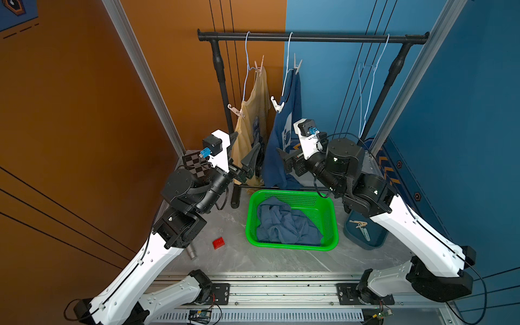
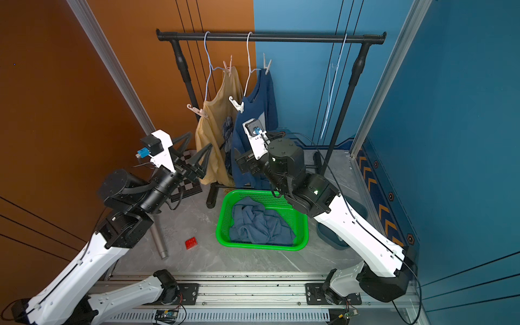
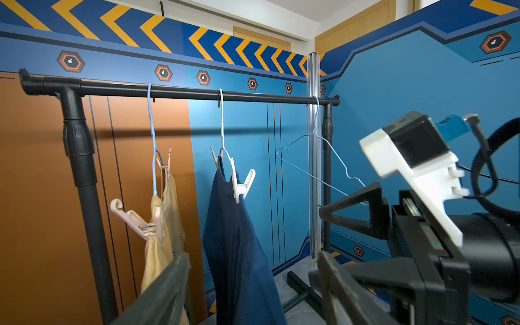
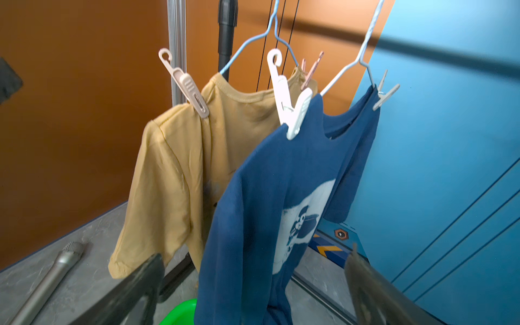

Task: Remove the clothespins securing t-shirts to the hanger
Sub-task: Pick up the hanger from the clothes rail.

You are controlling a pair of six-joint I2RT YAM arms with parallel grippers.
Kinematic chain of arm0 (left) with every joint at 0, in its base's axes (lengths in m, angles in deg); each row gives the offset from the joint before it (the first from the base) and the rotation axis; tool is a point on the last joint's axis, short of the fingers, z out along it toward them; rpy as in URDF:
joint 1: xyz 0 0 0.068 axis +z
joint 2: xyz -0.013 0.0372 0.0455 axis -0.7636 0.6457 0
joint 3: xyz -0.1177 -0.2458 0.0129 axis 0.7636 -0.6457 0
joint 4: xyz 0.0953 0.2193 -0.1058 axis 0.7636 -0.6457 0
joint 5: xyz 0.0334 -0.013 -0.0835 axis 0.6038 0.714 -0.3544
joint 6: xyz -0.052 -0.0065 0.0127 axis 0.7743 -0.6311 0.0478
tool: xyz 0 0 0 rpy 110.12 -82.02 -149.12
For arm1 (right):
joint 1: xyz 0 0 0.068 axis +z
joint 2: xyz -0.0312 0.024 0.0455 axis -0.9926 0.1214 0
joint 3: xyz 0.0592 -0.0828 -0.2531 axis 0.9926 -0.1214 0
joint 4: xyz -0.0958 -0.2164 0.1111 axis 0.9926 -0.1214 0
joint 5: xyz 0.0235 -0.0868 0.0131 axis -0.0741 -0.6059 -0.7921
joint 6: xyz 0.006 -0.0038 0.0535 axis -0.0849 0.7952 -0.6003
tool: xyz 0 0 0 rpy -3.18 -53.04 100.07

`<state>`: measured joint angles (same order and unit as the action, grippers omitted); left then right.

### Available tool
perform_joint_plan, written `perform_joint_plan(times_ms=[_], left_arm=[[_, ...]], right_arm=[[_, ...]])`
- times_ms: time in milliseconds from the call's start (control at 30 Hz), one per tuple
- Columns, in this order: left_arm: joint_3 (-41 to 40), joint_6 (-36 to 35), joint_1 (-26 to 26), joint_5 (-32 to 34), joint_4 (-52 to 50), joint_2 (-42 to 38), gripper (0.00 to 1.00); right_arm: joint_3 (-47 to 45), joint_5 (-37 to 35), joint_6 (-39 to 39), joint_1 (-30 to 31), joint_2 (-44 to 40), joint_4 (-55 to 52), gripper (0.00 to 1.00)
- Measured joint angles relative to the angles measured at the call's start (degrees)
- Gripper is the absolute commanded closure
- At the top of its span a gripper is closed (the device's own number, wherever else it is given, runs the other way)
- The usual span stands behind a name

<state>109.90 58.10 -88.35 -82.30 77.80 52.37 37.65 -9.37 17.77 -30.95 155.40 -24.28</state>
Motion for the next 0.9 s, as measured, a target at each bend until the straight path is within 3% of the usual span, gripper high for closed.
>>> perform_joint_plan(times_ms=[467,900], left_arm=[[-0.3,0.6,3.3,-0.7,-1.1,0.2,0.25],[1.6,1.7,3.5,-3.9,-1.1,5.5,0.25]], right_arm=[[7.0,-3.1,-0.8,-2.8,12.5,10.3,0.01],[-0.4,-0.5,-5.4,-15.6,4.2,12.6,0.29]])
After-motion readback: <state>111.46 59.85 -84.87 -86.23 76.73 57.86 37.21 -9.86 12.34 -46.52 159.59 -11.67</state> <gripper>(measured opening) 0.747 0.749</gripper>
